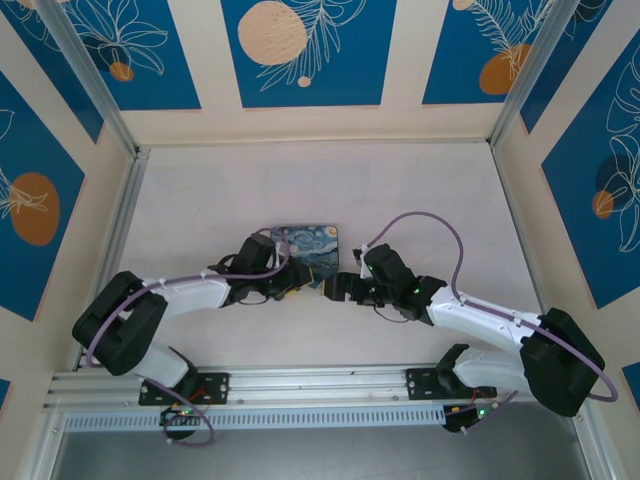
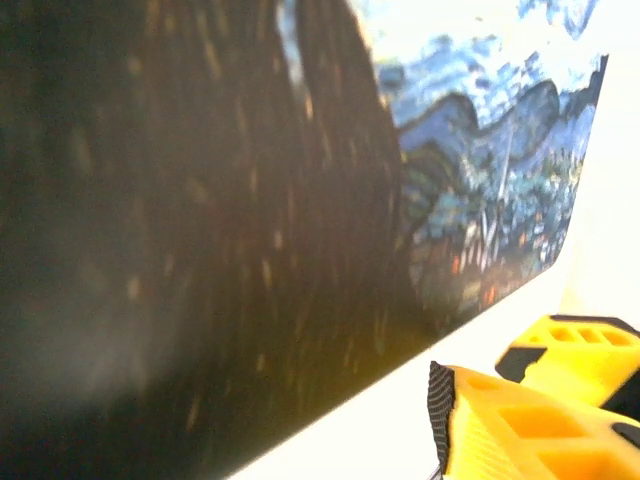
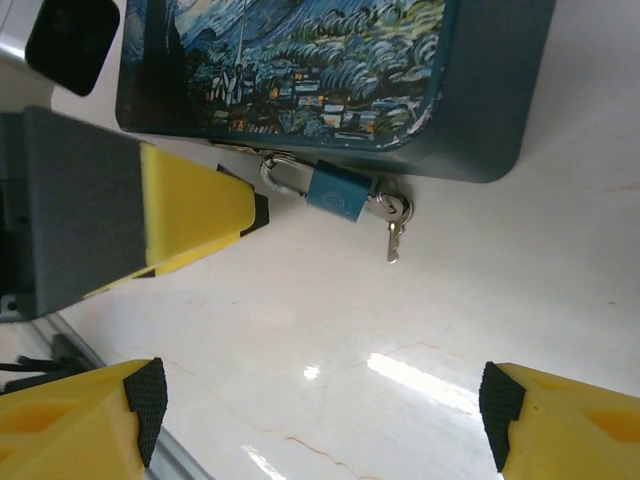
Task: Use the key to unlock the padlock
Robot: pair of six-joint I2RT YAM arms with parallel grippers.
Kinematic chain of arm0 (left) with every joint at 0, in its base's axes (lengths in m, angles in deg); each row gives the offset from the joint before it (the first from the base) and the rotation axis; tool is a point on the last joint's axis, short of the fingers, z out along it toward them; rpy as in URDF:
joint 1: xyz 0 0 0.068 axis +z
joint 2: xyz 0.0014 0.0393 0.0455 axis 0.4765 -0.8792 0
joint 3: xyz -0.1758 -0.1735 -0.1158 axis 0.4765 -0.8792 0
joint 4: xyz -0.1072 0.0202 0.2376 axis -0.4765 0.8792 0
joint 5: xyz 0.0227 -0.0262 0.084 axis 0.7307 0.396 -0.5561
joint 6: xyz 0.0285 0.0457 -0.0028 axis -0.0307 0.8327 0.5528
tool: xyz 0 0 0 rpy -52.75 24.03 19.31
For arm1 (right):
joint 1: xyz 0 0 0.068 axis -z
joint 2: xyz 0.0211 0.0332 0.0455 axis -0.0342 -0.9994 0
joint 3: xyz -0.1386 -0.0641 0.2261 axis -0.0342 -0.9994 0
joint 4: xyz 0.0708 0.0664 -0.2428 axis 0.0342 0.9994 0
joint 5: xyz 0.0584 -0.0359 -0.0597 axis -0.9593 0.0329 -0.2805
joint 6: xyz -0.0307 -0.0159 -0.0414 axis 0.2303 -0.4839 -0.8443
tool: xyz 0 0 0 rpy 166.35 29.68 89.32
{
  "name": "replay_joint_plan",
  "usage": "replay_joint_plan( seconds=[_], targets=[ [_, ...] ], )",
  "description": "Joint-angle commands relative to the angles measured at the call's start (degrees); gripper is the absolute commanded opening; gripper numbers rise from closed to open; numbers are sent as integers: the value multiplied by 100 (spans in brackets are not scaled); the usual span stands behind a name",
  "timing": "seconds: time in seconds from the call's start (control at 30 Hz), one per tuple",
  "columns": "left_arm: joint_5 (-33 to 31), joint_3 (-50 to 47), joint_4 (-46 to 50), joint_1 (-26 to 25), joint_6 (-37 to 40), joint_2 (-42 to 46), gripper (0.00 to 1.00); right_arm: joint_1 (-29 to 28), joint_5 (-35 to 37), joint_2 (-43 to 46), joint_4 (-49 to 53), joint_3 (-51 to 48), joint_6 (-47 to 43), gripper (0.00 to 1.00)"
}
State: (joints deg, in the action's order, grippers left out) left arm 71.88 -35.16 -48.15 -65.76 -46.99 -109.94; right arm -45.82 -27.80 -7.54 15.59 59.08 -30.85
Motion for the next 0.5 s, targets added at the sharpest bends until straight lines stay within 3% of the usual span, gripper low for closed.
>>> replay_joint_plan(
  seconds=[0.0,0.33,0.47],
  targets=[
    [-219,-142,244,-14,89,549,64,0,-328,-192,-767,-89,663,84],
    [-872,153,1411,79,303,1520,99,-18,-219,-1134,-923,555,659,84],
    [-1013,411,1827,200,507,1574,100,83,-159,-1537,-883,958,605,83]
  ],
)
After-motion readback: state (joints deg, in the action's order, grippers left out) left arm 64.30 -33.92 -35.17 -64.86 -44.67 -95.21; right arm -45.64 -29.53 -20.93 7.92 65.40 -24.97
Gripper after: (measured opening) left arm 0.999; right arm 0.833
